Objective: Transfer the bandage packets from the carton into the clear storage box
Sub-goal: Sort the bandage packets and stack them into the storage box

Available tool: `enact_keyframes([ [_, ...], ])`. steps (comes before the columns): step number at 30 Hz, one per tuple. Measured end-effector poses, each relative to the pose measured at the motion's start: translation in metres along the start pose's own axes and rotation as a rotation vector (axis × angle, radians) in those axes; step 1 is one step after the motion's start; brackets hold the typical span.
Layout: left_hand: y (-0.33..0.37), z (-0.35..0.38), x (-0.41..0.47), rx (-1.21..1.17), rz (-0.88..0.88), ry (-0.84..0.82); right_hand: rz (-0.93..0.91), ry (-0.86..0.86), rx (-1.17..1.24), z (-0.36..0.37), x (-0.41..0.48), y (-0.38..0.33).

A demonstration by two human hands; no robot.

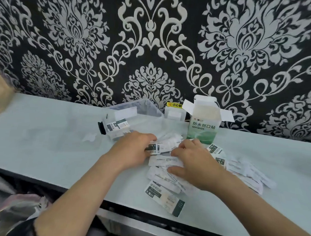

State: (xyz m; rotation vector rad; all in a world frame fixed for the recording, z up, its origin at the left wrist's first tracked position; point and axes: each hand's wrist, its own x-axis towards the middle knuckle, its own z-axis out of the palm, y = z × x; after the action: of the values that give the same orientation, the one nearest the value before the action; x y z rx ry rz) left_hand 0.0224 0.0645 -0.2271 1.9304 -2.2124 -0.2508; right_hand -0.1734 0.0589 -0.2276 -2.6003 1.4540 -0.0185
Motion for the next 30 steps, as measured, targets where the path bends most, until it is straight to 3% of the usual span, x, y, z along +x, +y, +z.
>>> enact_keyframes([
  [7,-0.008,-0.007,0.000,-0.067,0.006,-0.053,0.050,0.068,0.130,0.007,0.008,0.001],
  [14,-0.008,-0.019,-0.005,-0.221,-0.100,-0.032,0.041,0.179,0.312,0.005,0.003,-0.001],
  [17,-0.010,-0.029,-0.007,-0.345,-0.091,0.027,0.117,0.240,0.538,-0.008,-0.001,0.003],
  [21,-0.004,-0.035,-0.011,-0.556,-0.139,0.094,0.274,0.146,1.163,-0.027,-0.008,0.015],
  [26,0.010,-0.036,-0.010,-0.850,-0.166,0.199,0.299,0.028,1.269,-0.032,-0.010,0.019],
  [28,0.013,-0.033,-0.010,-0.733,-0.091,0.343,0.286,0.016,1.340,-0.034,-0.010,0.017],
  [30,0.016,-0.029,-0.010,-0.433,0.118,0.476,0.310,0.008,1.506,-0.035,-0.010,0.015],
])
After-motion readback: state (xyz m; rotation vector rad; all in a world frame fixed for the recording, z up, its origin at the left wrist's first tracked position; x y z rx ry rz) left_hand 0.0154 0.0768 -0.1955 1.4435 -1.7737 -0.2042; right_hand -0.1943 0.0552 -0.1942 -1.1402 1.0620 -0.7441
